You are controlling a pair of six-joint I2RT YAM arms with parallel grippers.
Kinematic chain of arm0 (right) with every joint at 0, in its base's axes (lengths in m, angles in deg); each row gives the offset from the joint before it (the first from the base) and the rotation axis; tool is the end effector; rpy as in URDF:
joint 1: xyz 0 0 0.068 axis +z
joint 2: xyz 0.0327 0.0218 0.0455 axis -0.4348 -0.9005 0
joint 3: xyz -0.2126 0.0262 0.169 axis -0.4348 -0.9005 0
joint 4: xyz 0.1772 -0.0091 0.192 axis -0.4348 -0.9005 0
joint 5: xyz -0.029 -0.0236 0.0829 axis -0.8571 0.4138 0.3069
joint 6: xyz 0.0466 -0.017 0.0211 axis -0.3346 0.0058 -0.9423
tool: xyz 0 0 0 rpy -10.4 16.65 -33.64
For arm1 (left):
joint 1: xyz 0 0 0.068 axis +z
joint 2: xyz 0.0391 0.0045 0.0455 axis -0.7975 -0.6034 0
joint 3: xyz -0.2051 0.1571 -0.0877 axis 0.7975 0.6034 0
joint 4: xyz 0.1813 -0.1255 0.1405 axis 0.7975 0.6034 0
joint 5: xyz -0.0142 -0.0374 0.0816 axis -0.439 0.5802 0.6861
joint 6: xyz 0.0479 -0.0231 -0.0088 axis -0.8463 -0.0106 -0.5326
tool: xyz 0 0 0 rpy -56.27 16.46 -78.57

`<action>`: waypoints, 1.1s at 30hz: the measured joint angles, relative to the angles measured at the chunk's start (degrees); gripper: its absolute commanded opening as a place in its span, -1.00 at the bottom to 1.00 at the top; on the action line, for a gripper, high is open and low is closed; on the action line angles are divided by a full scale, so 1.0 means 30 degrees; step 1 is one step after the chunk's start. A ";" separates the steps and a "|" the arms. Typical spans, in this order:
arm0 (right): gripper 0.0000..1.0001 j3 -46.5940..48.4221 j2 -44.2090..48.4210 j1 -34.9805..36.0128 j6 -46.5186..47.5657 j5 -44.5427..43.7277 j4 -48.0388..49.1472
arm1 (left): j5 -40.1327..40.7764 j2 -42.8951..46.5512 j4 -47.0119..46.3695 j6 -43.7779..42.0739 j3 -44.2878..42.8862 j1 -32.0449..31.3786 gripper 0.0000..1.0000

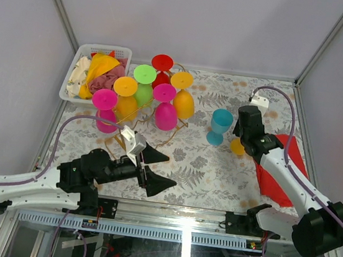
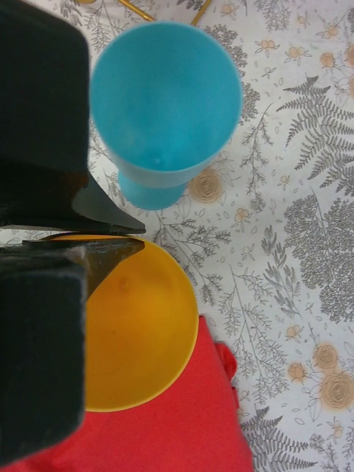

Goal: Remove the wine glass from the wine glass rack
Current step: Place the wine glass at the center of the board.

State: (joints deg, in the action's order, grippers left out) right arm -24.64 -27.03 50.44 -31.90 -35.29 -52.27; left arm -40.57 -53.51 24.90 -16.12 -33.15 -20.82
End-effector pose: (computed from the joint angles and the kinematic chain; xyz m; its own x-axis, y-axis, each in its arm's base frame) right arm 0.2412 0.0928 0.2914 -0.4440 0.1986 -0.8737 0.1809 0.9749 0.1297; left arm 0.0453 -0.1495 0.3232 -0.2936 -0.1240 -0.9478 0.9008 0.2961 -0.3178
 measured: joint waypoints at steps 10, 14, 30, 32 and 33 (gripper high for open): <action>-1.00 0.0255 -0.1807 -0.0612 -0.0197 0.0495 0.0408 | 0.0721 0.0357 0.1457 0.0058 -0.0364 0.0000 1.00; -1.00 0.0889 -0.2688 -0.0736 -0.0197 0.0758 0.0714 | 0.1370 0.0561 0.2018 0.0182 -0.0364 0.0000 1.00; -0.87 0.1348 -0.3322 -0.0794 0.0007 0.1013 0.1129 | 0.1938 0.0532 0.2907 0.0233 -0.1027 0.0000 1.00; -0.86 0.1326 -0.3242 -0.0794 0.0029 0.1253 0.1311 | 0.1953 0.0452 0.2929 0.0233 -0.1027 0.0000 1.00; -0.84 0.1304 -0.3184 -0.0801 0.0044 0.1413 0.1443 | 0.1953 0.0408 0.2943 0.0233 -0.1027 0.0000 1.00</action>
State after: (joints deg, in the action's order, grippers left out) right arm -20.72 -36.58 48.03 -31.77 -31.05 -47.95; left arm -34.72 -52.28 33.73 -15.42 -36.24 -20.82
